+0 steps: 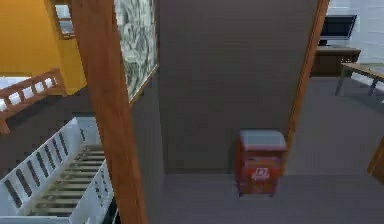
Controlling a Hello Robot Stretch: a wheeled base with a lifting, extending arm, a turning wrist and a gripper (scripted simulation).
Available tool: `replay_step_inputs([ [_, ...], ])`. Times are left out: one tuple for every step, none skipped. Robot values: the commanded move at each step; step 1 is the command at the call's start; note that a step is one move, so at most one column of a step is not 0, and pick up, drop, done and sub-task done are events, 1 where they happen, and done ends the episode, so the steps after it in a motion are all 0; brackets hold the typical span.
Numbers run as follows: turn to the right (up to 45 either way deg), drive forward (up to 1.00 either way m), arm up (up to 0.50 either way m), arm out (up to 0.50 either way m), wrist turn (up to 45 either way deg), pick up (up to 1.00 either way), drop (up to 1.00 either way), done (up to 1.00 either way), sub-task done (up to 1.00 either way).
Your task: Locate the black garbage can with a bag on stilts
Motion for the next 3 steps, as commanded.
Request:
replay_step_inputs([
  [-33.0,0.0,0.0,0.0,0.0,0.0,0.0,0.0,0.0],
  [0.0,0.15,0.0,0.0,0.0,0.0,0.0,0.0,0.0],
  [-42.0,0.0,0.0,0.0,0.0,0.0,0.0,0.0,0.0],
])
